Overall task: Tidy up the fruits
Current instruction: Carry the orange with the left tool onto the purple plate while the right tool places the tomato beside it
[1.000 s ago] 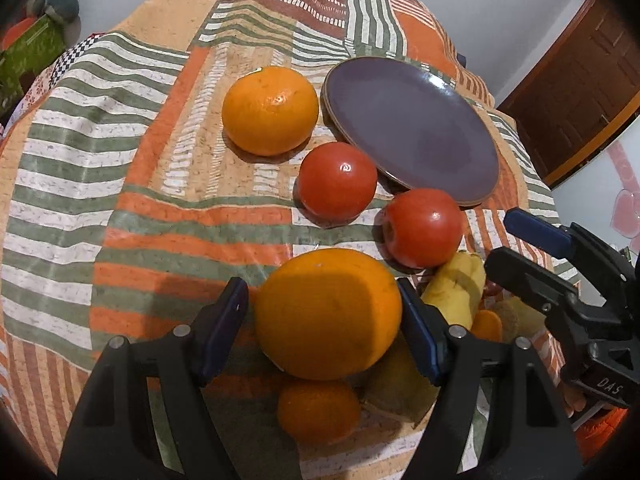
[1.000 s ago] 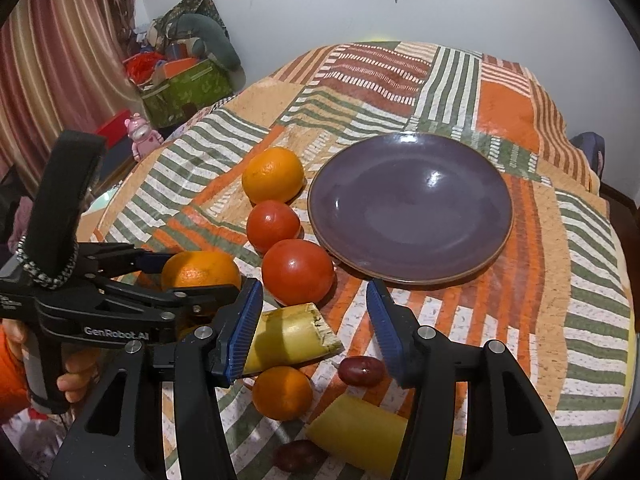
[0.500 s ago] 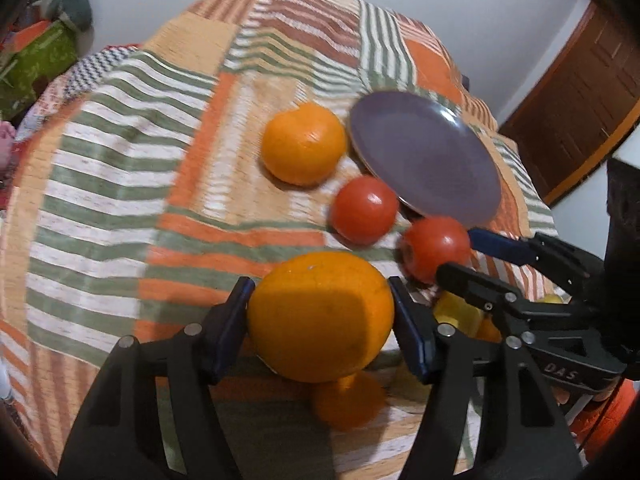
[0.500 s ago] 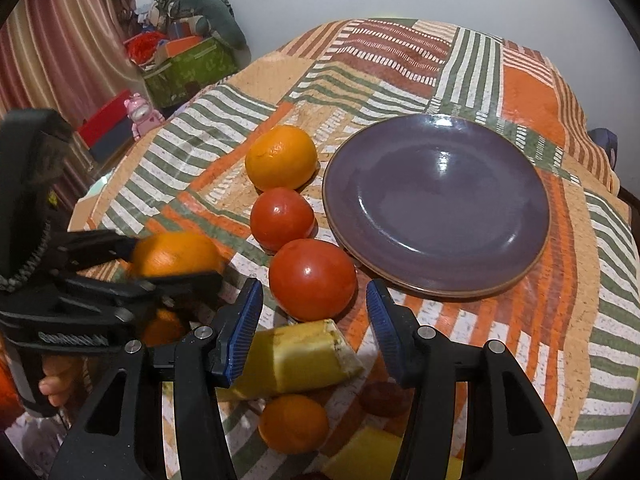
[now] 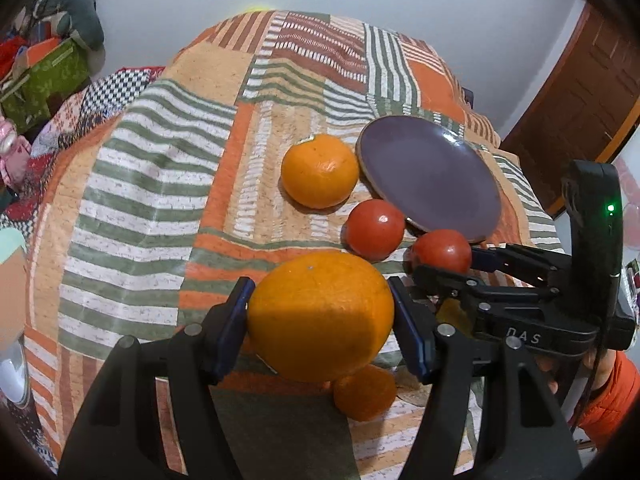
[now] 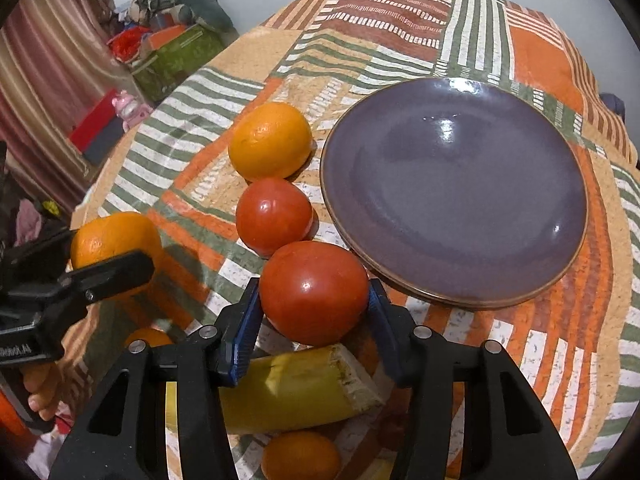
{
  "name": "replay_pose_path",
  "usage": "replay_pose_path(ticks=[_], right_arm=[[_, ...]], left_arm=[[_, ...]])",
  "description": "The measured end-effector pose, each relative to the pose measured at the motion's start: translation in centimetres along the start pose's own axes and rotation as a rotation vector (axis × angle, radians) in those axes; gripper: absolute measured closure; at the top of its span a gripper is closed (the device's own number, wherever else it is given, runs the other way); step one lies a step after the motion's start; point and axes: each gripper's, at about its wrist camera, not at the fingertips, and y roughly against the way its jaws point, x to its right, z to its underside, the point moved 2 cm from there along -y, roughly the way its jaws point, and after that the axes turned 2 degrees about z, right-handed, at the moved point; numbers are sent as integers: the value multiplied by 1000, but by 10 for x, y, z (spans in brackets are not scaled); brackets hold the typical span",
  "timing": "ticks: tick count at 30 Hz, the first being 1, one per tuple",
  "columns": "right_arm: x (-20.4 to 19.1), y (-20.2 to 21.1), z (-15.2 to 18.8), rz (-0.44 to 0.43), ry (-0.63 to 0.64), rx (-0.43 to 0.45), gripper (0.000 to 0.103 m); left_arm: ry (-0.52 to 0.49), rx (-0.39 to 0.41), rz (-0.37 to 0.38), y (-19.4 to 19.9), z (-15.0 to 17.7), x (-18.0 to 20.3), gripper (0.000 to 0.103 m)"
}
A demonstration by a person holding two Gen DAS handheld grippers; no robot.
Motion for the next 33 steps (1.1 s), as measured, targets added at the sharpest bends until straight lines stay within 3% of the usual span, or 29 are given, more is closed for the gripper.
replay_pose_path(ticks=[8, 20, 33], right_arm=[[-1, 42, -7, 13, 43, 111, 56], [26, 116, -39, 130, 44, 304, 56], [57, 113, -56, 158, 32, 338, 56]], left_arm=[[-38, 75, -9, 26, -20, 15, 37], [-101, 218, -46, 52, -71, 49, 37], [-159, 224, -34, 16, -113, 87, 37]])
